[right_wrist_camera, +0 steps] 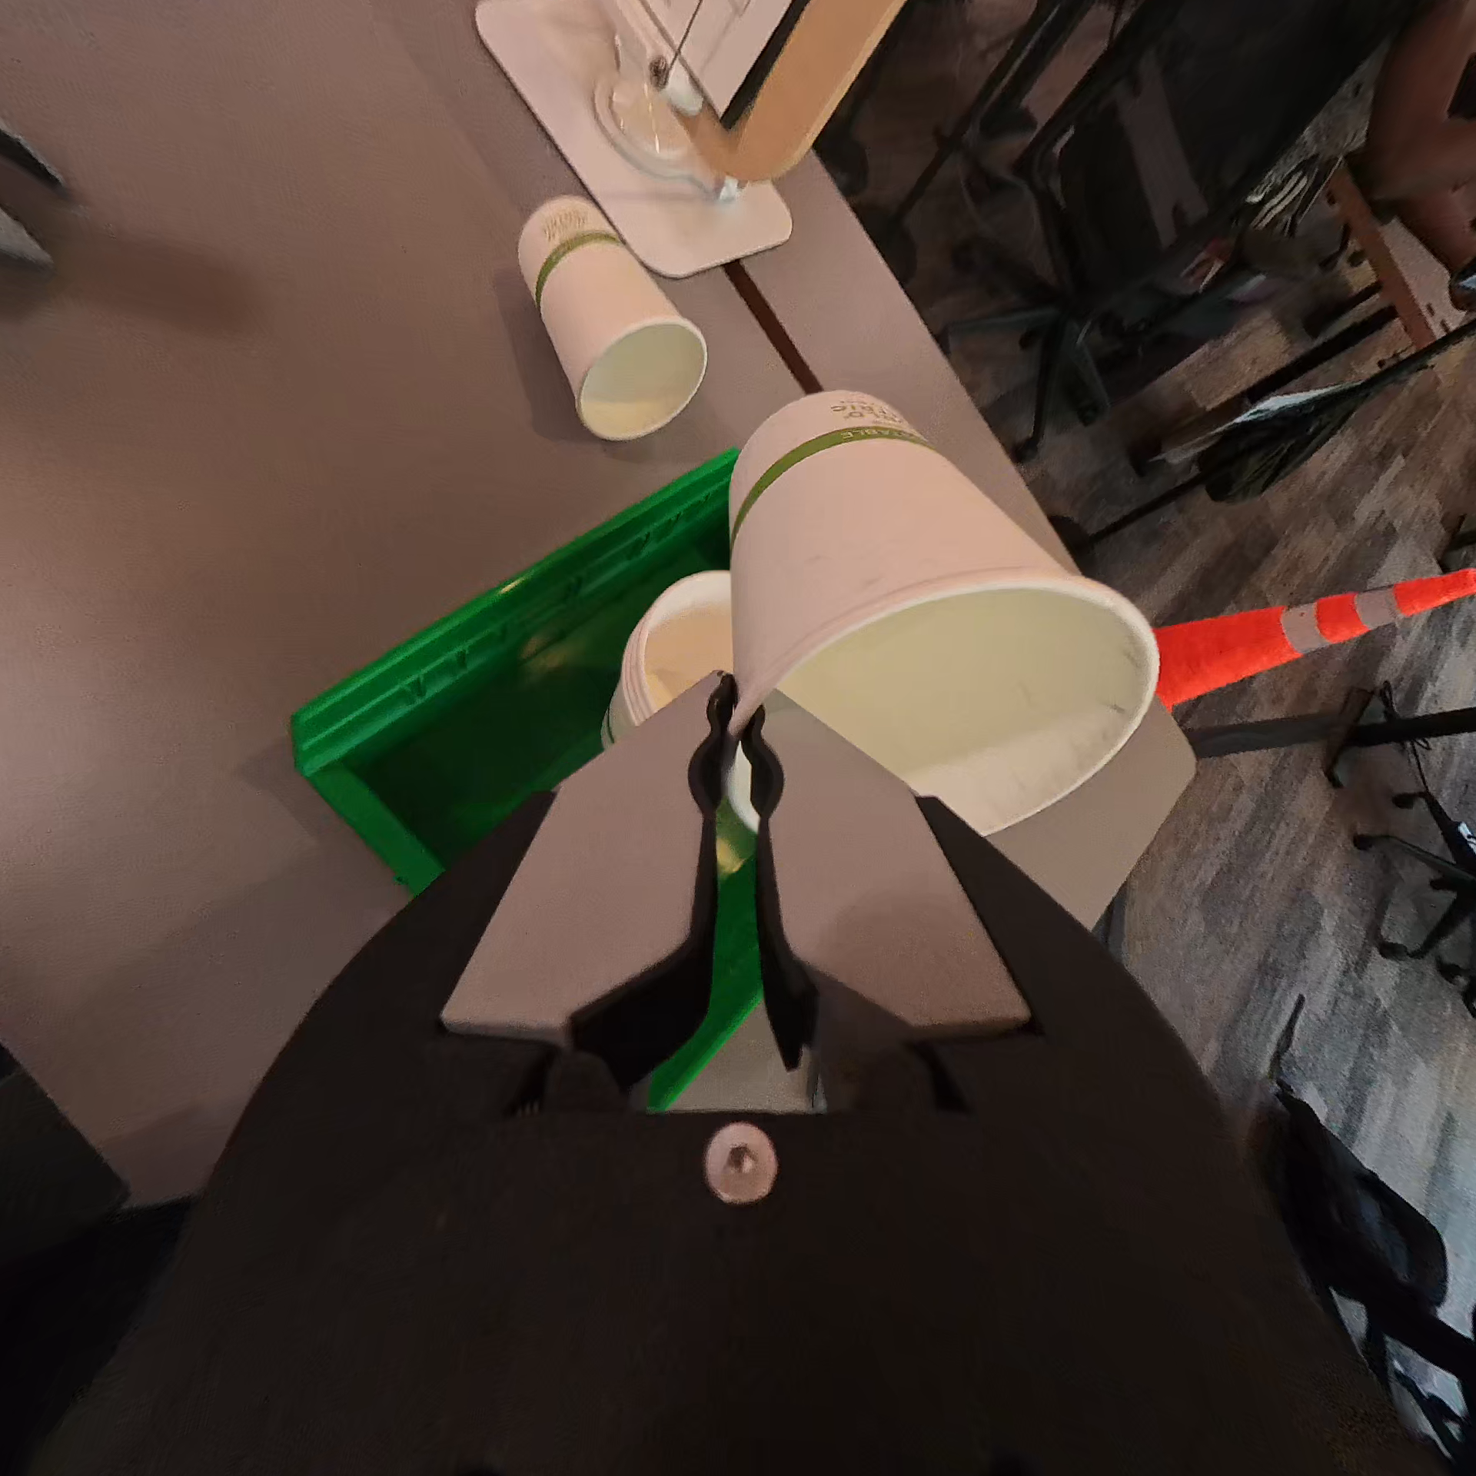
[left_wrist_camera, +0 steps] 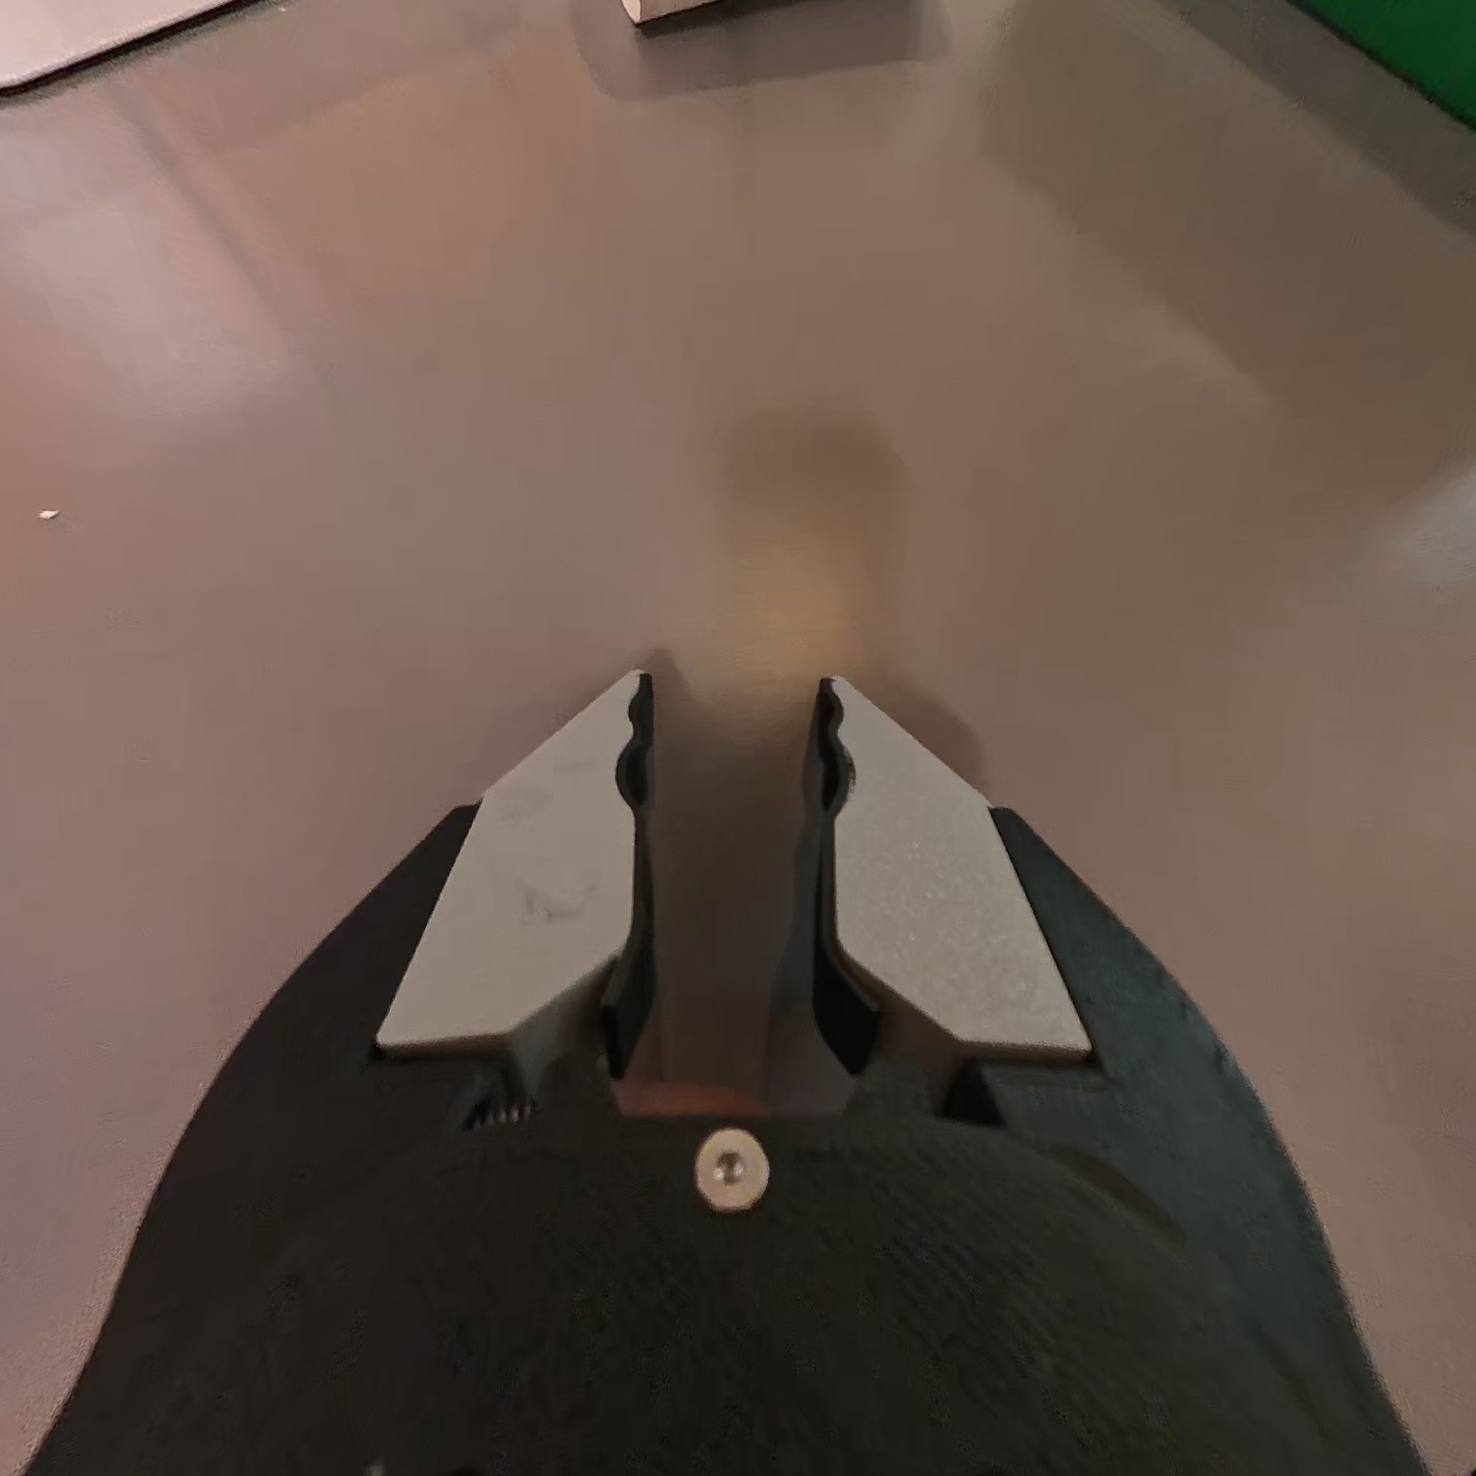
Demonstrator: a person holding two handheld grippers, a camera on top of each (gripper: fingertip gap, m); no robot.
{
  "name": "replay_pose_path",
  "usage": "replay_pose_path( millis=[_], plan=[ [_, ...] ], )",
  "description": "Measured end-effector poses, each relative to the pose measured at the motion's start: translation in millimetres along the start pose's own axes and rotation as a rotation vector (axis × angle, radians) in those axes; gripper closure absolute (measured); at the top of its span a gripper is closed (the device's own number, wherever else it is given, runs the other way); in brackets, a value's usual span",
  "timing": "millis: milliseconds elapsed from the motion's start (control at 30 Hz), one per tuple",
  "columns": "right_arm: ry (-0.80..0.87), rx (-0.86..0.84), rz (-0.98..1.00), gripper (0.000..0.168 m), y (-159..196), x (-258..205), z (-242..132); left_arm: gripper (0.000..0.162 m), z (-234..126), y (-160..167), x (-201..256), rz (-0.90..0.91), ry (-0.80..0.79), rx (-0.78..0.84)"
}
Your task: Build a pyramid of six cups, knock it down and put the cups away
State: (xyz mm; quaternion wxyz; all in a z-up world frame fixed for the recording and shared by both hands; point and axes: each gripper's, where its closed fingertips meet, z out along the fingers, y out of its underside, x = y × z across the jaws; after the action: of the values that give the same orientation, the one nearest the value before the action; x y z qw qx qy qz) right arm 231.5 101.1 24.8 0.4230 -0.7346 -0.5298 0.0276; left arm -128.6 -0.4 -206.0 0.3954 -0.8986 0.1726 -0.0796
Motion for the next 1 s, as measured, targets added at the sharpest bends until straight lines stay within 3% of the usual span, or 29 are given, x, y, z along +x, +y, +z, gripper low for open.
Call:
replay_pose_path(
  millis=[433, 533, 800, 1000],
  plan=[
    [-0.009, -0.182, -0.076, 0.168, 28, -15, 8, 0.128, 0, 0, 3, 0.019, 0.009, 0.002],
    [-0.083, -0.178, -0.092, 0.168, 30, -25, 11, 0.127, 0, 0, 4, 0.018, 0.016, 0.002],
    [-0.155, -0.489, -0.232, 0.168, 36, -19, 8, 0.128, 3, -3, 9, 0.036, 0.026, 0.002],
    [-0.227, -0.713, -0.323, 0.168, 36, -28, 36, 0.128, 3, -4, 10, 0.055, 0.013, 0.006]
  ],
)
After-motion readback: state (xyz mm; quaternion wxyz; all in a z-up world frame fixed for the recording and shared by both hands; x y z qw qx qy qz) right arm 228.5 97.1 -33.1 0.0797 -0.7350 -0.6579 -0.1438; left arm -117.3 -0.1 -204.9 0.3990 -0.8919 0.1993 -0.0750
